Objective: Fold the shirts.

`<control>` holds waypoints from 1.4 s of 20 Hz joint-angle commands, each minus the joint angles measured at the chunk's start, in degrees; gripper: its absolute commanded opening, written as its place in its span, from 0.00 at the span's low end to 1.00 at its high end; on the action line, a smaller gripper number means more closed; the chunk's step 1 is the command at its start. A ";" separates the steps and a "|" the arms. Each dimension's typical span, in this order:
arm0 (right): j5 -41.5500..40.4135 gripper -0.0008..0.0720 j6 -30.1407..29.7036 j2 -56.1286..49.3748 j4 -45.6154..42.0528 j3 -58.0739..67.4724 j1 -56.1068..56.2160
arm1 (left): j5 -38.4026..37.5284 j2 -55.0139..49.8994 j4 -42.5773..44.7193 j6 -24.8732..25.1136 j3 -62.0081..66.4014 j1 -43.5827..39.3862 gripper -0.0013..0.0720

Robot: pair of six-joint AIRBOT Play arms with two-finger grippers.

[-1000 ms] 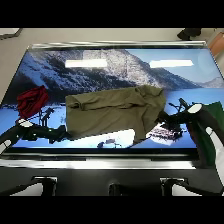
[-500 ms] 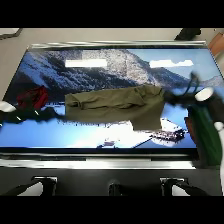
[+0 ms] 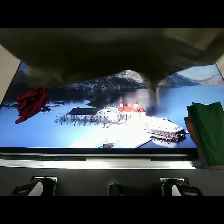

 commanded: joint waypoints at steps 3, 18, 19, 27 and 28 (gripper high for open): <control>3.17 0.06 6.19 7.06 -2.12 2.82 0.02 | 0.48 4.66 3.54 -4.57 4.44 0.07 0.06; 35.41 0.06 11.19 -47.80 12.74 -7.19 0.33 | -13.16 -37.33 6.49 2.12 -26.34 -2.54 0.06; 30.67 0.06 11.63 -52.02 17.05 -7.19 0.33 | -11.45 -41.11 6.21 1.55 -25.90 -2.60 0.06; 26.03 0.06 8.50 -56.17 23.54 -6.19 -1.73 | -9.75 -50.69 -0.48 8.28 -20.94 -2.10 0.06; 32.79 0.06 7.61 -55.06 22.08 -6.19 -2.43 | -14.27 -50.60 0.09 9.40 -20.31 -1.60 0.06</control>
